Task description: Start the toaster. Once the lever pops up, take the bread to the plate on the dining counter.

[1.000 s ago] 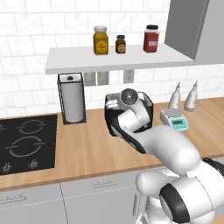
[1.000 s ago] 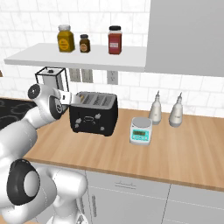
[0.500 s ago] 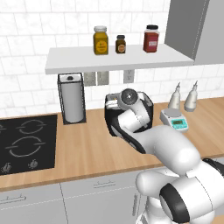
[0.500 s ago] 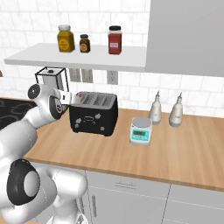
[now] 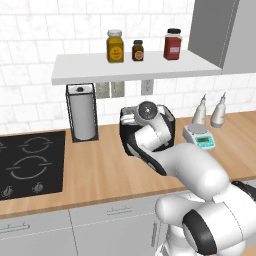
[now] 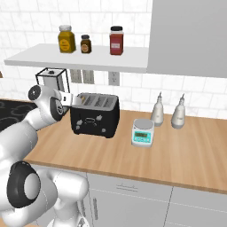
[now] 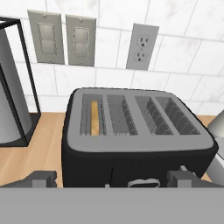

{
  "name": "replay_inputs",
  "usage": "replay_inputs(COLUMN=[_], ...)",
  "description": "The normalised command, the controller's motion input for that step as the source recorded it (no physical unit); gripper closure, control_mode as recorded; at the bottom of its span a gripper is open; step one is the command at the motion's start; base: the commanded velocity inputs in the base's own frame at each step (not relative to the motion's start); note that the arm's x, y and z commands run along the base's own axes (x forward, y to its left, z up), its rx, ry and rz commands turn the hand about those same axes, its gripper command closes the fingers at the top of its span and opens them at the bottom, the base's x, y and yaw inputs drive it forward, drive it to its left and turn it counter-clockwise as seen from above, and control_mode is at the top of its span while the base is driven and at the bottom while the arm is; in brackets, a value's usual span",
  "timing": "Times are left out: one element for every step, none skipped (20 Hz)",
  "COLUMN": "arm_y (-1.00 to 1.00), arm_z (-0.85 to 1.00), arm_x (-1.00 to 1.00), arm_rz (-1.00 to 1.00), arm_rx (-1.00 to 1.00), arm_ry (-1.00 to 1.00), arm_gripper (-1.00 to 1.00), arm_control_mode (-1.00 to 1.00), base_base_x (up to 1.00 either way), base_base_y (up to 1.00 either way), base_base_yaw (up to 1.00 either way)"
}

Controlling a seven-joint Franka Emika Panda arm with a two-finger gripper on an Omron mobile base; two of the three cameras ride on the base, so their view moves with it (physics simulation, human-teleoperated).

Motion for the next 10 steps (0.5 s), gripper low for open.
replay_inputs(arm_y=[0.0, 0.0, 0.0, 0.0, 0.0, 0.0, 0.0, 0.0, 0.0, 0.0], arm_z=[0.0, 0.0, 0.0, 0.0, 0.0, 0.0, 0.0, 0.0, 0.0, 0.0], arm_x=[0.0, 0.0, 0.0, 0.0, 0.0, 0.0, 0.0, 0.0, 0.0, 0.0], arm_rz=[0.0, 0.0, 0.0, 0.0, 0.0, 0.0, 0.0, 0.0, 0.0, 0.0], arm_rx=[0.0, 0.0, 0.0, 0.0, 0.0, 0.0, 0.0, 0.0, 0.0, 0.0], arm_ry=[0.0, 0.0, 0.0, 0.0, 0.0, 0.0, 0.0, 0.0, 0.0, 0.0], arm_gripper=[-1.0, -1.0, -1.0, -1.0, -1.0, -1.0, -1.0, -1.0, -1.0, -1.0], arm_control_mode=[-1.0, -1.0, -1.0, -1.0, -1.0, -1.0, -1.0, -1.0, -1.0, -1.0], base_base_x=[0.0, 0.0, 0.0, 0.0, 0.0, 0.0, 0.0, 0.0, 0.0, 0.0], base_base_y=[0.0, 0.0, 0.0, 0.0, 0.0, 0.0, 0.0, 0.0, 0.0, 0.0], base_base_yaw=[0.0, 0.0, 0.0, 0.0, 0.0, 0.0, 0.0, 0.0, 0.0, 0.0])
